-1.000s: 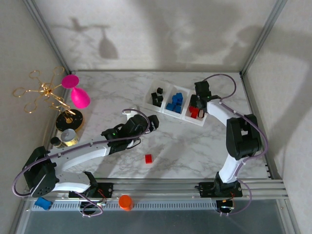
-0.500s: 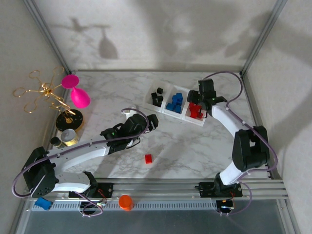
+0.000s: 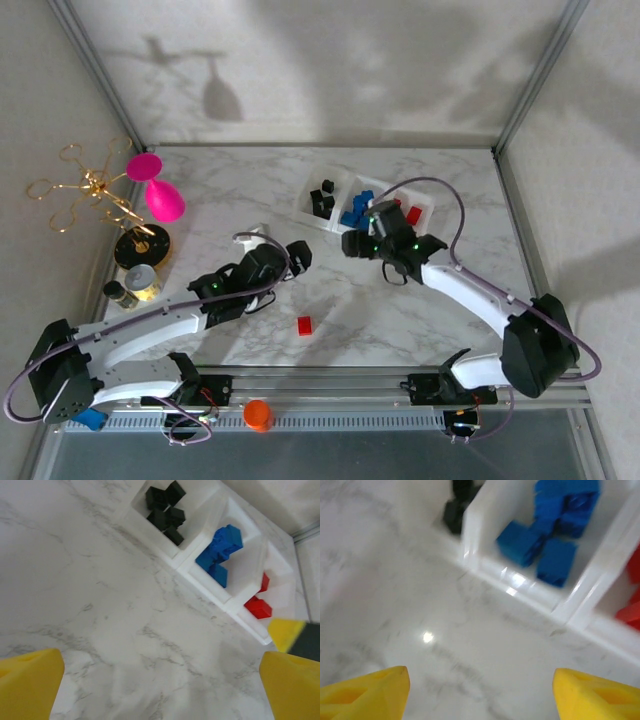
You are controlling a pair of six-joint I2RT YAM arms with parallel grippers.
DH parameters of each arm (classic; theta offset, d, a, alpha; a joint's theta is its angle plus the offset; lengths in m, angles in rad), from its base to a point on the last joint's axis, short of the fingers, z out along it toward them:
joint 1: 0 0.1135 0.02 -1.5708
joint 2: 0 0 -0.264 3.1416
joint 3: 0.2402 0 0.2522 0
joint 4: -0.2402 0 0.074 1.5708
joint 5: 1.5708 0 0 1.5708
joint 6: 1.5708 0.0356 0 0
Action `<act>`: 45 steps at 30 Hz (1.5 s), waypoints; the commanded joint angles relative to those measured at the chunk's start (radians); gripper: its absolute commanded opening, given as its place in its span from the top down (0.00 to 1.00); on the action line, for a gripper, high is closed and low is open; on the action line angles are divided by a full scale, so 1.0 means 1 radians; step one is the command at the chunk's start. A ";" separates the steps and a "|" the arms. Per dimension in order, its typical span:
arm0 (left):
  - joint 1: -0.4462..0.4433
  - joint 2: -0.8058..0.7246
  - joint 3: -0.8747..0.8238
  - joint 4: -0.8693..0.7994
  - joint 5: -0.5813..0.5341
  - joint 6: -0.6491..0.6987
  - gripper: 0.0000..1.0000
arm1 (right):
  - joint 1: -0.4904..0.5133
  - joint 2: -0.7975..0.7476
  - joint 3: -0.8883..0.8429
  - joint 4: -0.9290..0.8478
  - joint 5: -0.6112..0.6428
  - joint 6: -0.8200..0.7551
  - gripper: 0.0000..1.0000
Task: Sort the legos into containers by color
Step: Pick up the lego from the bottom-center of the table.
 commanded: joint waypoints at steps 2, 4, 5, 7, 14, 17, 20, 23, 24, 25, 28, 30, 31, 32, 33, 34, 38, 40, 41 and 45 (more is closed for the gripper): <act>0.010 -0.064 -0.038 -0.107 -0.069 -0.039 0.00 | 0.123 -0.057 -0.073 -0.014 -0.022 0.107 0.23; 0.011 -0.095 -0.054 -0.144 -0.085 -0.047 0.00 | 0.196 -0.057 -0.090 -0.013 -0.013 0.149 0.23; 0.011 -0.116 -0.065 -0.155 -0.089 -0.055 0.01 | 0.233 -0.052 -0.098 -0.012 -0.004 0.173 0.23; 0.011 -0.152 -0.088 -0.170 -0.093 -0.074 0.01 | 0.307 -0.045 -0.115 -0.001 0.020 0.212 0.23; 0.013 -0.253 -0.145 -0.232 -0.106 -0.127 0.00 | 0.527 0.065 -0.097 0.009 0.117 0.288 0.22; 0.014 -0.283 -0.151 -0.263 -0.118 -0.137 0.00 | 0.602 0.148 -0.054 0.000 0.160 0.295 0.22; 0.016 -0.308 -0.156 -0.278 -0.126 -0.140 0.00 | 0.630 0.224 -0.017 0.005 0.168 0.298 0.24; 0.019 -0.325 -0.162 -0.289 -0.131 -0.142 0.00 | 0.639 0.278 0.009 0.018 0.172 0.289 0.27; 0.019 -0.329 -0.161 -0.293 -0.131 -0.144 0.00 | 0.639 0.291 0.015 0.019 0.173 0.289 0.28; 0.019 -0.333 -0.163 -0.296 -0.133 -0.144 0.01 | 0.640 0.304 0.020 0.019 0.174 0.289 0.30; 0.021 -0.341 -0.166 -0.305 -0.138 -0.145 0.00 | 0.640 0.337 0.029 0.028 0.176 0.278 0.34; 0.023 -0.346 -0.171 -0.304 -0.142 -0.144 0.00 | 0.639 0.364 0.044 0.020 0.174 0.274 0.36; 0.022 -0.349 -0.172 -0.302 -0.143 -0.144 0.01 | 0.640 0.377 0.053 0.014 0.175 0.272 0.37; 0.023 -0.349 -0.174 -0.300 -0.142 -0.142 0.00 | 0.640 0.388 0.058 0.011 0.176 0.275 0.39; 0.024 -0.349 -0.176 -0.298 -0.140 -0.142 0.00 | 0.639 0.395 0.061 0.009 0.177 0.275 0.40; 0.024 -0.349 -0.178 -0.295 -0.140 -0.142 0.00 | 0.639 0.401 0.062 0.009 0.179 0.277 0.41; 0.025 -0.347 -0.183 -0.290 -0.140 -0.136 0.00 | 0.639 0.415 0.065 0.010 0.175 0.276 0.50; 0.027 -0.347 -0.183 -0.289 -0.138 -0.135 0.00 | 0.639 0.415 0.065 0.007 0.176 0.274 0.55; 0.027 -0.347 -0.183 -0.286 -0.136 -0.133 0.00 | 0.639 0.417 0.066 0.003 0.179 0.274 0.58; 0.028 -0.347 -0.182 -0.279 -0.132 -0.131 0.00 | 0.639 0.402 0.068 -0.003 0.190 0.281 0.67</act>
